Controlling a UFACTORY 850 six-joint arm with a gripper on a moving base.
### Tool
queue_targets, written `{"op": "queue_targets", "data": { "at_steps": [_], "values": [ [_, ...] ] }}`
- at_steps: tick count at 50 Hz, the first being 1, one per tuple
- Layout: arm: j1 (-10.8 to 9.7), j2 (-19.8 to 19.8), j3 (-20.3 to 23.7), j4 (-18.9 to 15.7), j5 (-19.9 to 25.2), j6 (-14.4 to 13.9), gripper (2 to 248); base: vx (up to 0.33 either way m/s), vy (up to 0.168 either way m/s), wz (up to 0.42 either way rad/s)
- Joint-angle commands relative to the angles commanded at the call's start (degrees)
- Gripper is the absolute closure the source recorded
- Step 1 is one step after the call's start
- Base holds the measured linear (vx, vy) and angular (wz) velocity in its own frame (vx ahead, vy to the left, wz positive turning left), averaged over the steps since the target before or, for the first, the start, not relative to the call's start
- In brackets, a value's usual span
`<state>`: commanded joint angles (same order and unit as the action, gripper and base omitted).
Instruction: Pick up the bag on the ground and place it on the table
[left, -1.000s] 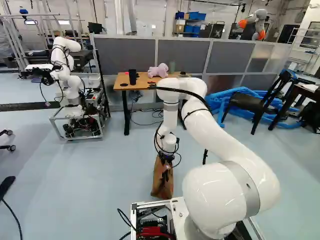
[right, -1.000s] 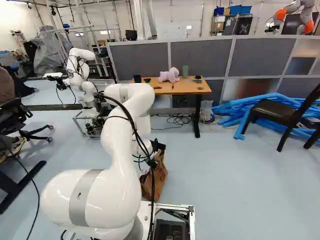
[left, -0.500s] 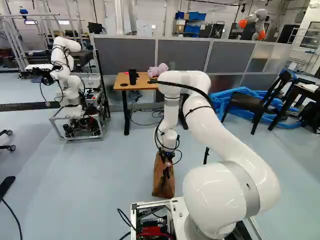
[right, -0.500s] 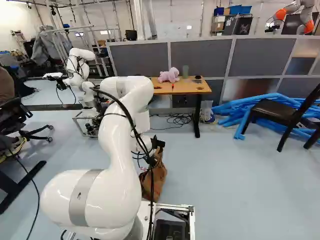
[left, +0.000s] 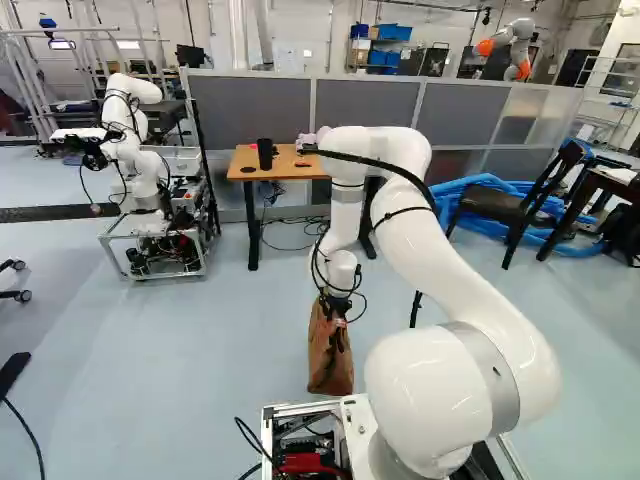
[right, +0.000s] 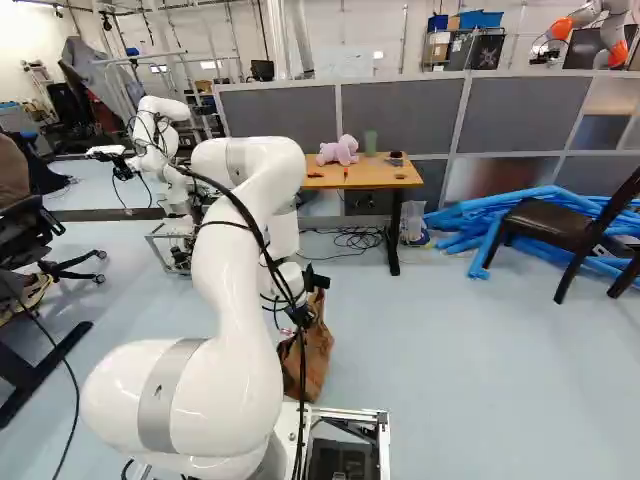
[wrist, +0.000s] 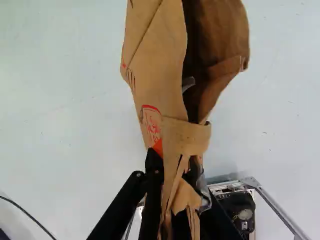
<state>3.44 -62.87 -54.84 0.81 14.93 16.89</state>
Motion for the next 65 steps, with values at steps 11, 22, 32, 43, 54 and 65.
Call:
{"op": "queue_targets", "data": {
  "at_steps": [11,22,32,43,54,65],
  "values": [
    [-0.20,2.46,1.51,-0.01,-2.47,0.00,229,0.000,0.000,0.000],
    [-0.41,4.96,3.01,-0.01,-4.90,0.00,229,0.000,0.000,0.000],
    [-0.60,7.27,4.35,-0.01,-6.74,0.00,229,0.000,0.000,0.000],
    [-0.80,9.85,5.80,-0.01,-8.64,0.00,229,0.000,0.000,0.000],
    [-1.01,12.47,7.23,-0.01,-10.23,0.00,229,0.000,0.000,0.000],
    [-1.23,15.13,8.64,-0.01,-11.27,0.00,229,0.000,0.000,0.000]
  ]
}}
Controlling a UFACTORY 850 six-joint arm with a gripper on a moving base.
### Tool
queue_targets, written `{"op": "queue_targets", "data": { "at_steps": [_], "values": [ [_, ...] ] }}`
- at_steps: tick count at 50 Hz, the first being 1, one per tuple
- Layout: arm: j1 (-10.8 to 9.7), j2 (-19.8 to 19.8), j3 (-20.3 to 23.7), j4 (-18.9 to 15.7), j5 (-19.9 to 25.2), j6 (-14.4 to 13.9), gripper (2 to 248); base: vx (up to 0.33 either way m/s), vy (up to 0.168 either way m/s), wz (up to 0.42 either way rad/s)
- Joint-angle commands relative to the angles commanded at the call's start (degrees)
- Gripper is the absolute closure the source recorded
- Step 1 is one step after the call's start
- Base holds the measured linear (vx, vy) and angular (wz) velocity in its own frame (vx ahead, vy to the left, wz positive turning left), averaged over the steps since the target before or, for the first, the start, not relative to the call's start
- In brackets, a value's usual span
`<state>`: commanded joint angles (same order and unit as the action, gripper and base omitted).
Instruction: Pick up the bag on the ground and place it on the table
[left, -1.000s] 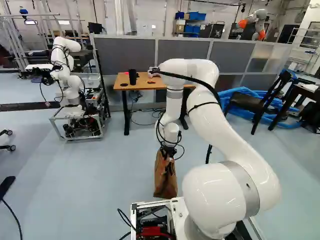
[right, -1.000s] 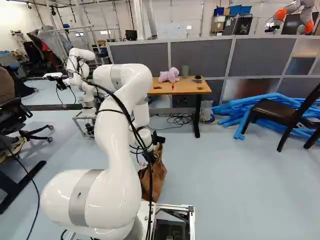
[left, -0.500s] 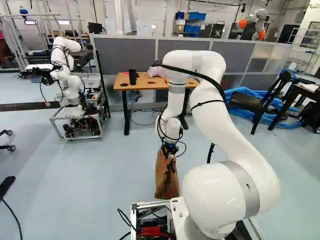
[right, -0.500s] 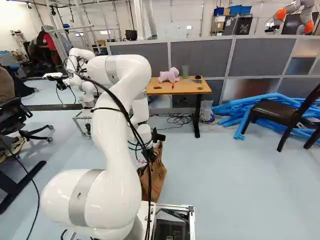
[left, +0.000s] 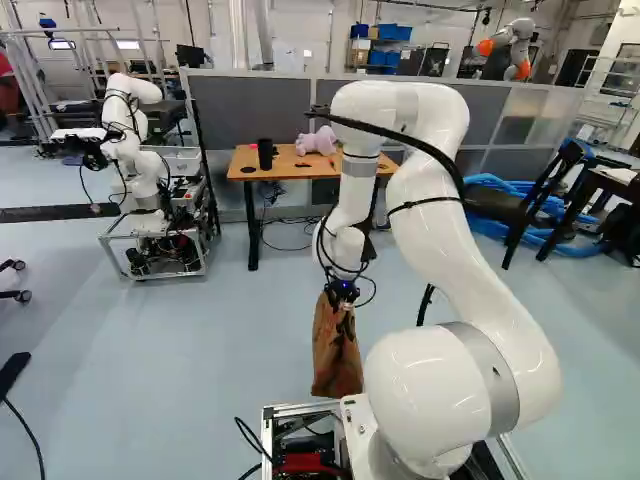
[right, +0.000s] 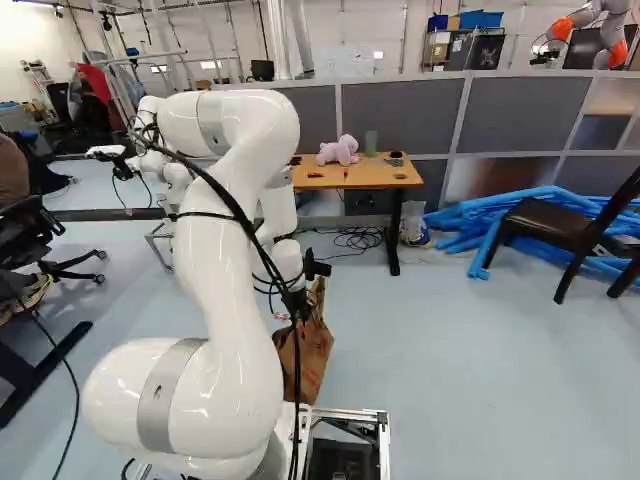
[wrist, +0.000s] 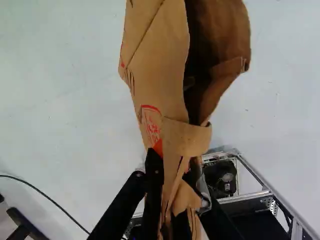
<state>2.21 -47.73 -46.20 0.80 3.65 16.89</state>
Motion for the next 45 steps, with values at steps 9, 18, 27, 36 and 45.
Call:
{"op": "queue_targets", "data": {
  "at_steps": [9,18,27,36,45],
  "values": [
    [-0.27,2.19,1.11,0.00,-0.64,0.00,229,0.000,0.000,0.000],
    [-0.77,4.36,2.13,0.00,-1.26,0.00,229,0.000,0.000,0.000],
    [-1.49,6.52,3.03,0.00,-2.02,0.00,229,0.000,0.000,0.000],
    [-2.27,8.73,3.88,0.00,-3.17,0.00,229,0.000,0.000,0.000],
    [-2.91,10.80,4.58,0.00,-4.34,0.00,229,0.000,0.000,0.000]
  ]
}}
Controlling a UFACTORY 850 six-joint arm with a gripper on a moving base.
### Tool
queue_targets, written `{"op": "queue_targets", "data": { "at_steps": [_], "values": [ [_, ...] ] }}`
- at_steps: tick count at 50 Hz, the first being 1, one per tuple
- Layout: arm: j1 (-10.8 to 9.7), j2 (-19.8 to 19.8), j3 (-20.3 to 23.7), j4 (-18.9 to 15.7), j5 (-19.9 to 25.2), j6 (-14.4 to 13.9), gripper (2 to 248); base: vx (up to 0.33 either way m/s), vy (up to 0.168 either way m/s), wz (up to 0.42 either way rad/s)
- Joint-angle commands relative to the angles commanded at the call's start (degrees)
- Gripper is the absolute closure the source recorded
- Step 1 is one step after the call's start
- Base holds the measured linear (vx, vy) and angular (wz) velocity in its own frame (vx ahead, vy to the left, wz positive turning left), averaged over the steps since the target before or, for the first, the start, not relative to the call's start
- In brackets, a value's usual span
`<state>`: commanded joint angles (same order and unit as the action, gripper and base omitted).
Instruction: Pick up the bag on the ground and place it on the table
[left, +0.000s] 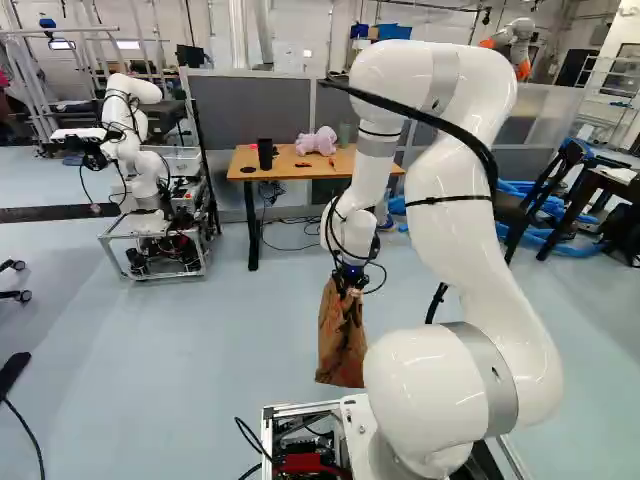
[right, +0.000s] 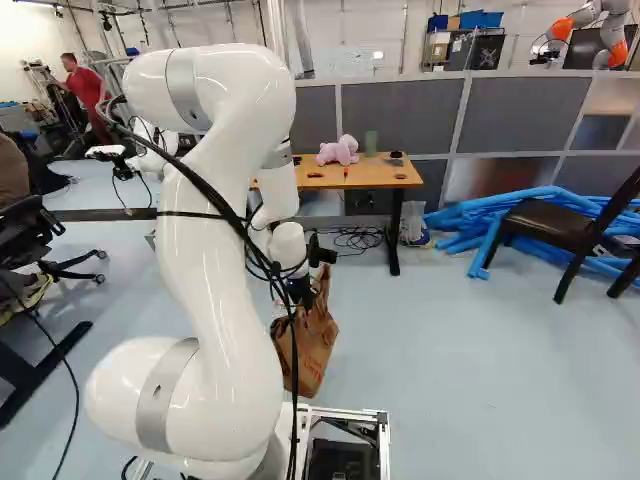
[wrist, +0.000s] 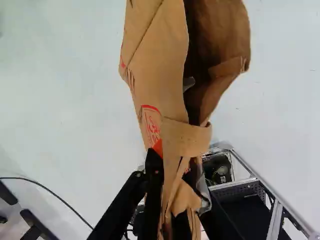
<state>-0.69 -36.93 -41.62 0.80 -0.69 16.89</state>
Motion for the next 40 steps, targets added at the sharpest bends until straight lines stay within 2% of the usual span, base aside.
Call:
{"op": "queue_targets", "data": {
  "at_steps": [22,40],
  "values": [
    [-1.34,5.09,1.38,-0.64,-3.33,0.00,229,0.000,0.000,0.000],
    [-2.39,9.23,2.34,-4.15,-6.48,0.00,229,0.000,0.000,0.000]
  ]
}}
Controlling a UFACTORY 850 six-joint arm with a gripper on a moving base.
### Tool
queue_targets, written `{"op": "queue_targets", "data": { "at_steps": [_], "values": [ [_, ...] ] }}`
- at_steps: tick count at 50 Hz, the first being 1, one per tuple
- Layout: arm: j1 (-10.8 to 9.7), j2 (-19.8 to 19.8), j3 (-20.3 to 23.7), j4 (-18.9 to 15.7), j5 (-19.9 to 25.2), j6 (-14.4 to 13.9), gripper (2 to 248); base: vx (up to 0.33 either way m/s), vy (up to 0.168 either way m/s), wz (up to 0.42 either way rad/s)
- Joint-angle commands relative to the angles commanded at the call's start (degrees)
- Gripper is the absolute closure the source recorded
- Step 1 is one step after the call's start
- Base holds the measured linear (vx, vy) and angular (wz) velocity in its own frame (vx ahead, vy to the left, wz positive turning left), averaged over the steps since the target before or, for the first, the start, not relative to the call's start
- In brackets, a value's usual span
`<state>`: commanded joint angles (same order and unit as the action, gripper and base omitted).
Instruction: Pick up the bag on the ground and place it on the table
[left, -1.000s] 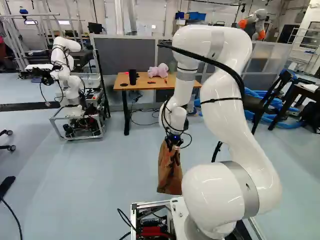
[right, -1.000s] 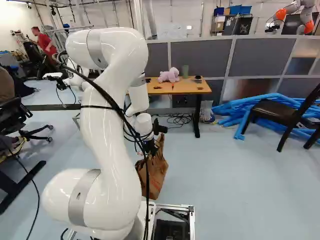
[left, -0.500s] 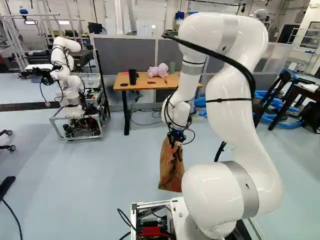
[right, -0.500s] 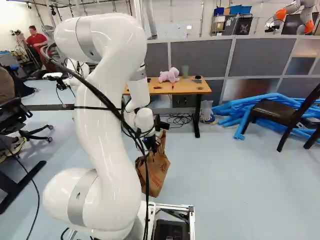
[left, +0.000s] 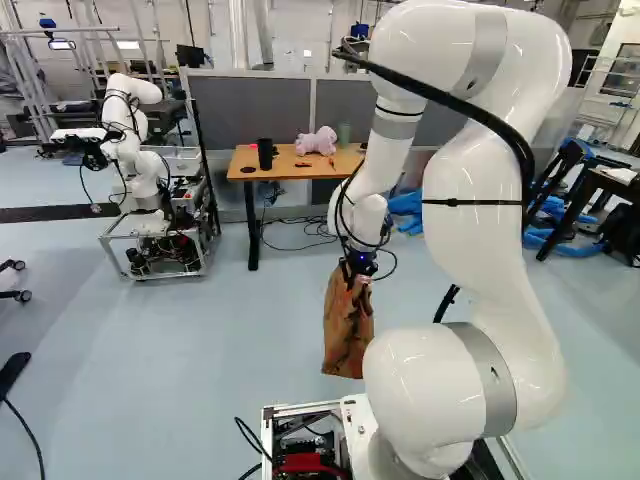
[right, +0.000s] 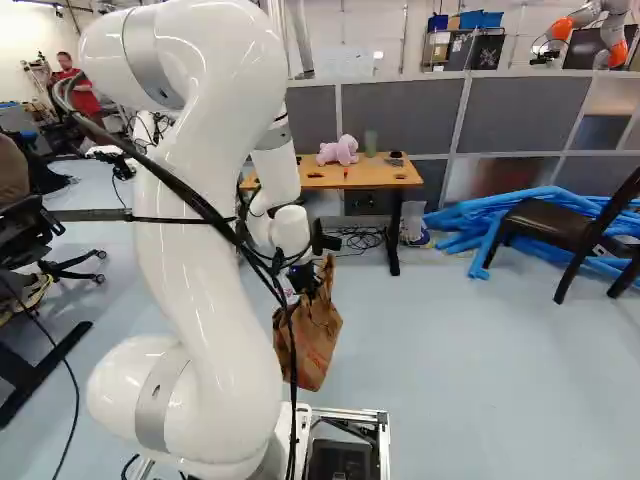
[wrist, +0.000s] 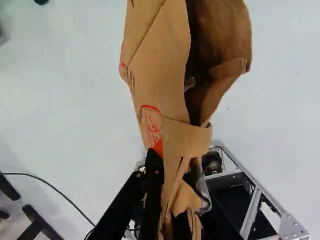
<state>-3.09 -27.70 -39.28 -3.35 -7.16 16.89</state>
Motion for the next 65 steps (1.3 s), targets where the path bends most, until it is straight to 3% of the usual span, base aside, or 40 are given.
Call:
{"op": "queue_targets", "data": {
  "at_steps": [21,43,65],
  "values": [
    [-1.24,4.84,0.98,-5.42,-2.78,0.00,229,0.000,0.000,0.000],
    [-2.30,9.47,1.39,-6.04,-3.84,0.00,229,0.000,0.000,0.000],
    [-2.29,13.62,1.13,-7.22,-10.22,0.00,229,0.000,0.000,0.000]
  ]
}}
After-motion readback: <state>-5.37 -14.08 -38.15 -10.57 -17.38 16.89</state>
